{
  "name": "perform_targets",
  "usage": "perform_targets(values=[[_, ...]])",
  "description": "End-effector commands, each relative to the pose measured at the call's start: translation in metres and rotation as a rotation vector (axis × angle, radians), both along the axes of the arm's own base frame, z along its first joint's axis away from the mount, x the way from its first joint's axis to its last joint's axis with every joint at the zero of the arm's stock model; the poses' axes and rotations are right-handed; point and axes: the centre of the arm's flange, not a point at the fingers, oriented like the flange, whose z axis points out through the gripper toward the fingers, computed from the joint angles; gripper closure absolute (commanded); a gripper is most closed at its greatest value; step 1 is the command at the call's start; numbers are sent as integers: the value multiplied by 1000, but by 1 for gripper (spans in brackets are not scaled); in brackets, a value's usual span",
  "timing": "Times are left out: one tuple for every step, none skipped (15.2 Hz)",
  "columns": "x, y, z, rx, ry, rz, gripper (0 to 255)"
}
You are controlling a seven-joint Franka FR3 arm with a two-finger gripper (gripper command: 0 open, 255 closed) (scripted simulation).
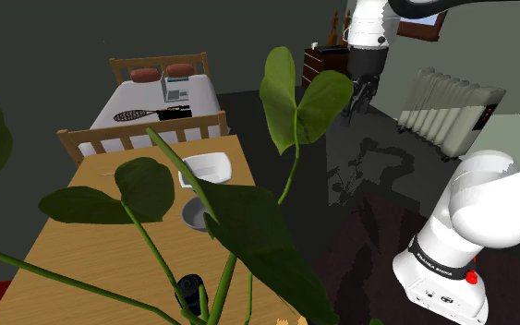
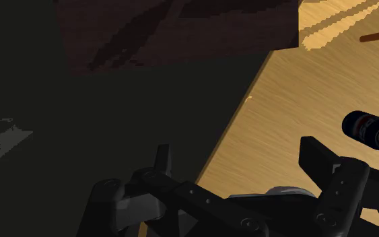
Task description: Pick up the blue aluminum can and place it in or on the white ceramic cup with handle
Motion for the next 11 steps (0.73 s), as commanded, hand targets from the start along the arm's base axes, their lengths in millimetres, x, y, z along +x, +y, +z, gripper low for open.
perform_targets(values=[[0, 0, 0, 0, 0, 0, 0], [4, 10, -8, 0, 1, -2, 0], [7, 20, -16, -1, 3, -4, 0], [11, 30, -24, -1, 4, -6, 0], [15, 40, -32, -2, 6, -8, 0], [18, 50, -40, -2, 7, -10, 0], [22, 60, -48, -3, 9, -11, 0], [26, 70, -56, -3, 10, -13, 0], [29, 80, -64, -4, 12, -15, 0], [33, 89, -72, -4, 13, -17, 0], [37, 99, -81, -5, 15, -19, 0]])
